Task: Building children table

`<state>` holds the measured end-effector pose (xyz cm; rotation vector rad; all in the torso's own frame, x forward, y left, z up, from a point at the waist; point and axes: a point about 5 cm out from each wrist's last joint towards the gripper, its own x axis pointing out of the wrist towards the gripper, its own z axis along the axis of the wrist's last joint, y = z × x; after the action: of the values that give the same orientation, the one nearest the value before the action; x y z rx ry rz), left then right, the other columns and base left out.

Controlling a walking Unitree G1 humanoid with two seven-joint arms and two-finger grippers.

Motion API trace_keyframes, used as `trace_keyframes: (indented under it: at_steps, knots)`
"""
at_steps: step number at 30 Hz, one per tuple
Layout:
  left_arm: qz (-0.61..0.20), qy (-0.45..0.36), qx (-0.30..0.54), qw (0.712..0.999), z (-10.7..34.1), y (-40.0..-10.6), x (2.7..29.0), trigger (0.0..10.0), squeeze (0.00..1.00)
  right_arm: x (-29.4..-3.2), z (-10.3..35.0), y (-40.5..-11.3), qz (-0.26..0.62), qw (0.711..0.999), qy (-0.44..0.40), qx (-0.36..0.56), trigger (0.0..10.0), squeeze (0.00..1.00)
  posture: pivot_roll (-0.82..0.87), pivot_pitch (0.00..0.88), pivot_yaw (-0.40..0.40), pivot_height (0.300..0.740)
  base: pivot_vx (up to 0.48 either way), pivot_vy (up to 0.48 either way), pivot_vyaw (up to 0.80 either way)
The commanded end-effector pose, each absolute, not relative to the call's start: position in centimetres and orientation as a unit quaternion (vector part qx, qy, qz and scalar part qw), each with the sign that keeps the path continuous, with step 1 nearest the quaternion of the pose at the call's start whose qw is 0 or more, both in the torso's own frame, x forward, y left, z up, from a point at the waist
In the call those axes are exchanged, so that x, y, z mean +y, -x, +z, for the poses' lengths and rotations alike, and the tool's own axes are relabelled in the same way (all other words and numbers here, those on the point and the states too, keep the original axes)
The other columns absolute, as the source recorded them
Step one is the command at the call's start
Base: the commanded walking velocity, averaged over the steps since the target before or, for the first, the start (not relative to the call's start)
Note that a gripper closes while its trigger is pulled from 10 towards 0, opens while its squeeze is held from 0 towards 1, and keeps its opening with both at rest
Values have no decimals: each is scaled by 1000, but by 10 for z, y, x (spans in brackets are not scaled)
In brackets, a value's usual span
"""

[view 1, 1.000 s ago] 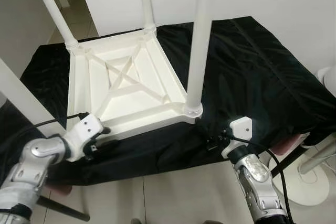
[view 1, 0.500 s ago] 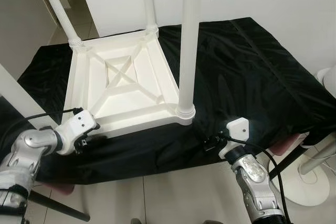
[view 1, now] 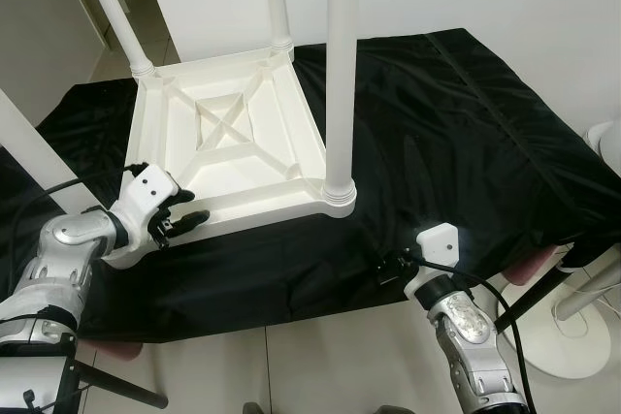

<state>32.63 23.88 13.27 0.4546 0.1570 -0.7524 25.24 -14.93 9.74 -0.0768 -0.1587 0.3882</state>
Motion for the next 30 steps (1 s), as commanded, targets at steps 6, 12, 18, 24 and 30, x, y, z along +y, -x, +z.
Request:
trace_keyframes:
  at_steps: [6, 12, 18, 24, 30]
  knots:
    - [-395, -172, 55, 901, 135, -310, 223, 10000, 0, -146, 99, -249, 203, 975, 34, -79, 10000, 0, -127, 0, 114, 740, 0, 0, 0]
    - [-415, -114, 0, 903, 152, -301, 187, 10000, 0, -149, 103, -250, 213, 974, 23, -76, 10000, 1000, -117, 0, 93, 740, 0, 0, 0]
    - [-296, -63, -63, 951, 186, -320, 177, 10000, 0, -156, 127, -260, 190, 976, 19, -103, 10000, 1000, -89, 10, 50, 740, 0, 0, 0]
    - [-244, -31, -102, 964, 203, -312, 162, 10000, 0, -148, 152, -278, 191, 973, 22, -127, 10000, 0, -67, 11, 21, 740, 0, 0, 0]
    - [-227, -58, -100, 967, 203, -308, 151, 10000, 0, -138, 165, -293, 184, 975, 40, -121, 10000, 0, -65, 7, 18, 740, 0, 0, 0]
